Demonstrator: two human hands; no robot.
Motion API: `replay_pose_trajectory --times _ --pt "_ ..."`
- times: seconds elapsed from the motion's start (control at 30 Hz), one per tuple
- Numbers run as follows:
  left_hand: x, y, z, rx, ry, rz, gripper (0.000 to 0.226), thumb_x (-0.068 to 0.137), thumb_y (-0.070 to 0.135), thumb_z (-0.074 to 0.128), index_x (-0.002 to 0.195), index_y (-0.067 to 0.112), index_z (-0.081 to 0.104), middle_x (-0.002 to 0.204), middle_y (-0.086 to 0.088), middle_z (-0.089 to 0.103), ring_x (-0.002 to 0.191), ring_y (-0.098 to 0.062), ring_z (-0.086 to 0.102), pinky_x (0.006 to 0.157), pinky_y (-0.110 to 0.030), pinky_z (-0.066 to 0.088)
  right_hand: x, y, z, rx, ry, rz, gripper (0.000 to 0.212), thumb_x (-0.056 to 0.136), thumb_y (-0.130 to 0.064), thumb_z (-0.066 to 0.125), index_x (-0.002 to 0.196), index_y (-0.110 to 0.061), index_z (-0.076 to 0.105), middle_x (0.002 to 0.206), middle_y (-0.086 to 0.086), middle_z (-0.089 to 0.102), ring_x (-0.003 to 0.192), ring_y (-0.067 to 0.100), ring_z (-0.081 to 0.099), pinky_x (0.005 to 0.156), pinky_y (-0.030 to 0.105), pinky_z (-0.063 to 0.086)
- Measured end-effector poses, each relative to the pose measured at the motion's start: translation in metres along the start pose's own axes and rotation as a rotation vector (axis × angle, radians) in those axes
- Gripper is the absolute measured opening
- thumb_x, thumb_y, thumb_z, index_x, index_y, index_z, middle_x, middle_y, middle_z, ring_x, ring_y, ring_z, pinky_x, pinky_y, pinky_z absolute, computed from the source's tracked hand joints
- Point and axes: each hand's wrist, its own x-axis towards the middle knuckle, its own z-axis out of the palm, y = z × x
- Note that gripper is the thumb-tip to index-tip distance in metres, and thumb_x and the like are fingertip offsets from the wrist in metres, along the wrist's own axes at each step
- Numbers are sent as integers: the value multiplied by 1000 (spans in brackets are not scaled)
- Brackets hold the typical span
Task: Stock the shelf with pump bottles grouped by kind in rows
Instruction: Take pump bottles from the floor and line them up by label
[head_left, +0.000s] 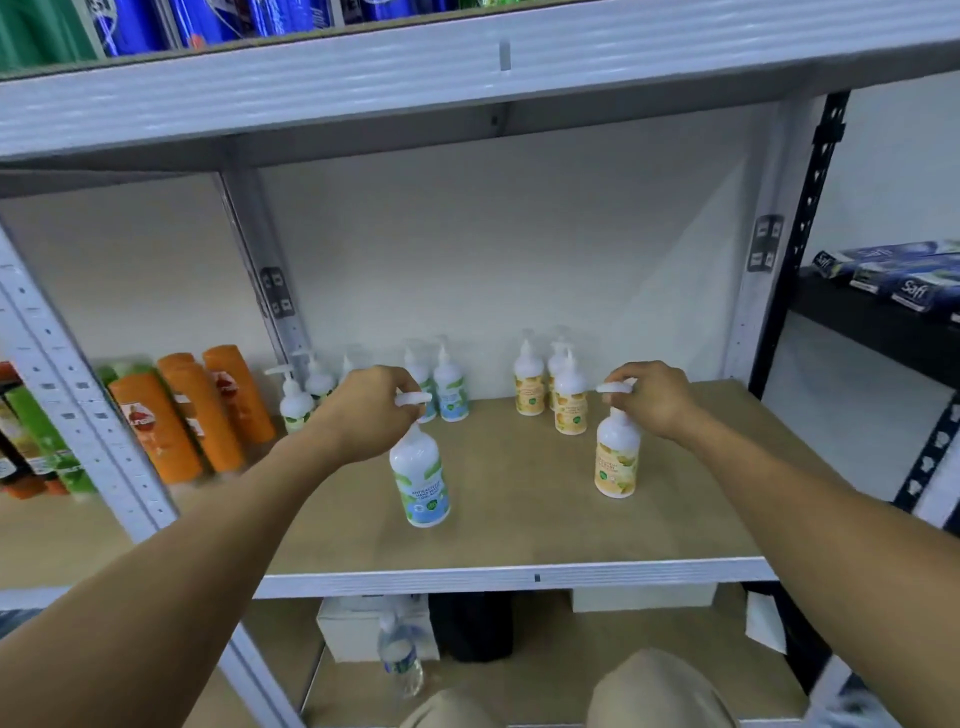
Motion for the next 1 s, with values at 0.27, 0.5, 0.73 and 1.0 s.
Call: replay_pose_trajectory --times 0.27,0.5,0.73,1.0 --pt "14 5 3 -11 5 -12 5 95 28 61 93 24 63 84 1 65 76 -14 61 59 -28 46 -34 41 29 49 37 62 73 68 -48 77 131 -23 52 115 4 65 102 26 63 85 41 54" --pt "43 6 23 14 27 -34 14 95 27 59 105 20 66 80 9 59 79 -16 58 66 -32 46 -92 88 69 -509 -93 159 76 79 -82 44 140 -37 44 148 -3 40 141 19 34 113 55 21" --pt "70 5 51 66 -68 -12 23 95 27 60 114 15 65 108 -5 67 97 -25 61 85 -41 53 -93 95 82 -590 -15 80 77 85 -81 25 145 -35 38 159 0 29 150 18 18 117 55 15" --pt "86 1 88 33 7 -10 24 97 24 59 118 16 65 101 -5 57 91 -24 54 74 -31 39 -93 96 81 -614 24 50 72 85 -80 25 139 -37 43 152 -3 37 147 18 22 115 54 17"
